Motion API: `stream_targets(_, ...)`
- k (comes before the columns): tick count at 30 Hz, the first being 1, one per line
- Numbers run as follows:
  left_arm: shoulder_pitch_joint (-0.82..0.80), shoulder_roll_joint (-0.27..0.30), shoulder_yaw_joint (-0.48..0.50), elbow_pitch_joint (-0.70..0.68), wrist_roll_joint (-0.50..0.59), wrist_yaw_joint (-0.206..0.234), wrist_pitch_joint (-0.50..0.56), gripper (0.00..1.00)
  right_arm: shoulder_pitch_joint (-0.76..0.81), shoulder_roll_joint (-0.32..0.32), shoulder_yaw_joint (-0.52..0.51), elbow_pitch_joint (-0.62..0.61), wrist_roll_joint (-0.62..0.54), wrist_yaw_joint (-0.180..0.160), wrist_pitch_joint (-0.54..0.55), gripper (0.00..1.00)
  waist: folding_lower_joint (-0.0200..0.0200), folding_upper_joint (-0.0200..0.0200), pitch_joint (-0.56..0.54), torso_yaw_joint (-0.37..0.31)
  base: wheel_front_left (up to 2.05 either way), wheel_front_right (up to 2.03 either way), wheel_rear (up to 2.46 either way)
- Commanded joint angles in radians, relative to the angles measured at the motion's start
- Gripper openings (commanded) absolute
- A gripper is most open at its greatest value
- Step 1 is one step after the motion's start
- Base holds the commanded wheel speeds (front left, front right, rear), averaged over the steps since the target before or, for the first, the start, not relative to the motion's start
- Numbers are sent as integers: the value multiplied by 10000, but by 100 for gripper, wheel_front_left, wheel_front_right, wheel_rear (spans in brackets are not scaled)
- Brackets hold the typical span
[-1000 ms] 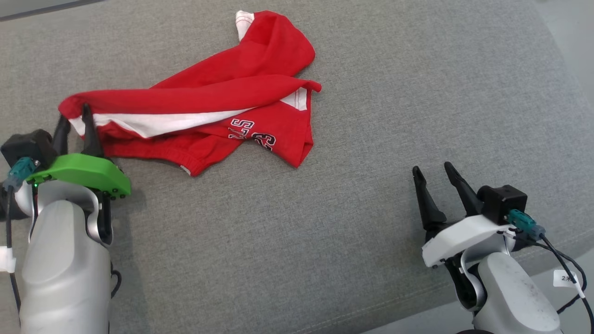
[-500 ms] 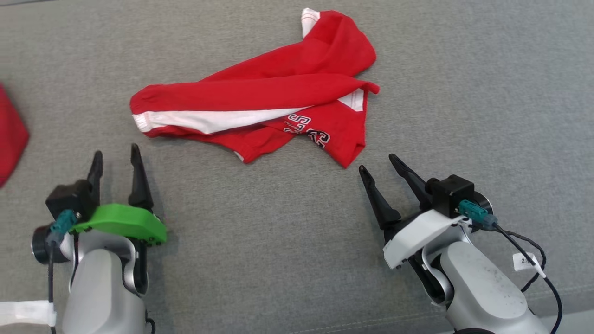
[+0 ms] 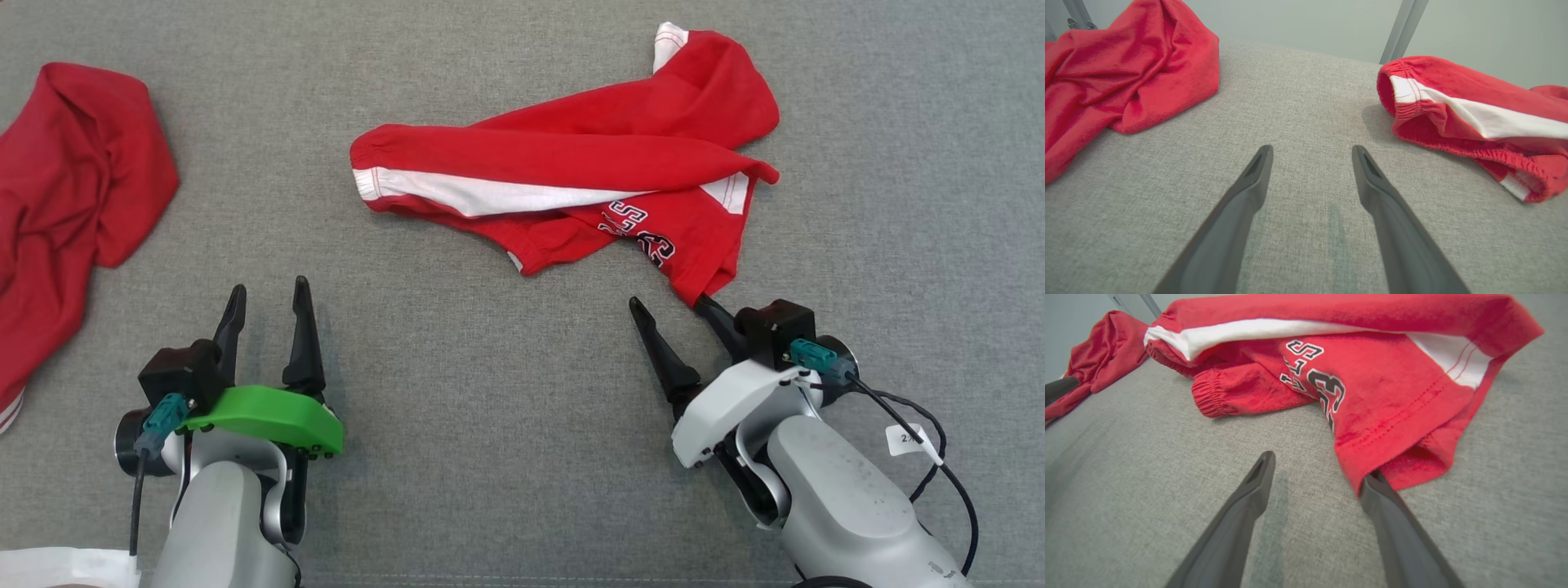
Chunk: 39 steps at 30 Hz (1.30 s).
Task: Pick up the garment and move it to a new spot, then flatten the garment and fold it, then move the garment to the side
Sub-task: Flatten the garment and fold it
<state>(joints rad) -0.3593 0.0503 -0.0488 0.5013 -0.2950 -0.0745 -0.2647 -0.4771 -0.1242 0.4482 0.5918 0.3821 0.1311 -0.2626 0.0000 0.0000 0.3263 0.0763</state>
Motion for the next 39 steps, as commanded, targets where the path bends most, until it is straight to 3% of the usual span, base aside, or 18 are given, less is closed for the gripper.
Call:
stream_targets(1, 135, 16, -53, -62, 6, 48, 5, 100, -96, 1, 23, 103, 55, -7, -30, 33, 0, 0, -56, 99, 0, 0, 0)
stream_targets(2, 176, 15, -62, -88, 24, 45, 5, 100, -109, -1, 40, 150, 70, -7, -30, 0, 0, 0, -77, 103, 0, 0, 0)
stream_targets(9, 794, 18, -3, 122, 217, -56, 5, 100, 790, -519, 266, -565, 553, -7, -29, 0, 0, 0, -803, -138, 0, 0, 0)
stream_targets(19, 1734, 17, -57, 490, 99, -179, 5, 100, 2697, -2459, 1424, -1759, 1720, -8, -29, 0, 0, 0, -2122, -762, 0, 0, 0)
stream_targets(25, 2020, 20, -312, 649, 30, -192, 5, 100, 3450, -3438, 2368, -1618, 2593, -7, -30, 0, 0, 0, -2622, -775, 0, 0, 0)
stream_targets(33, 2405, 20, -392, 536, 148, -215, 5, 100, 3948, -3892, 2159, -1272, 2918, -7, -30, 0, 0, 0, -2914, -649, 0, 0, 0)
stream_targets(35, 2470, 17, -503, 507, 137, -261, 5, 100, 3909, -3786, 1904, -1185, 2877, -7, -30, 100, 0, 0, -2915, -669, 0, 0, 0)
stream_targets(39, 2246, 21, -1262, 488, -221, -492, 6, 100, 3836, -3572, 963, -1234, 2453, -7, -30, 100, 0, 0, -2767, -795, 0, 0, 0)
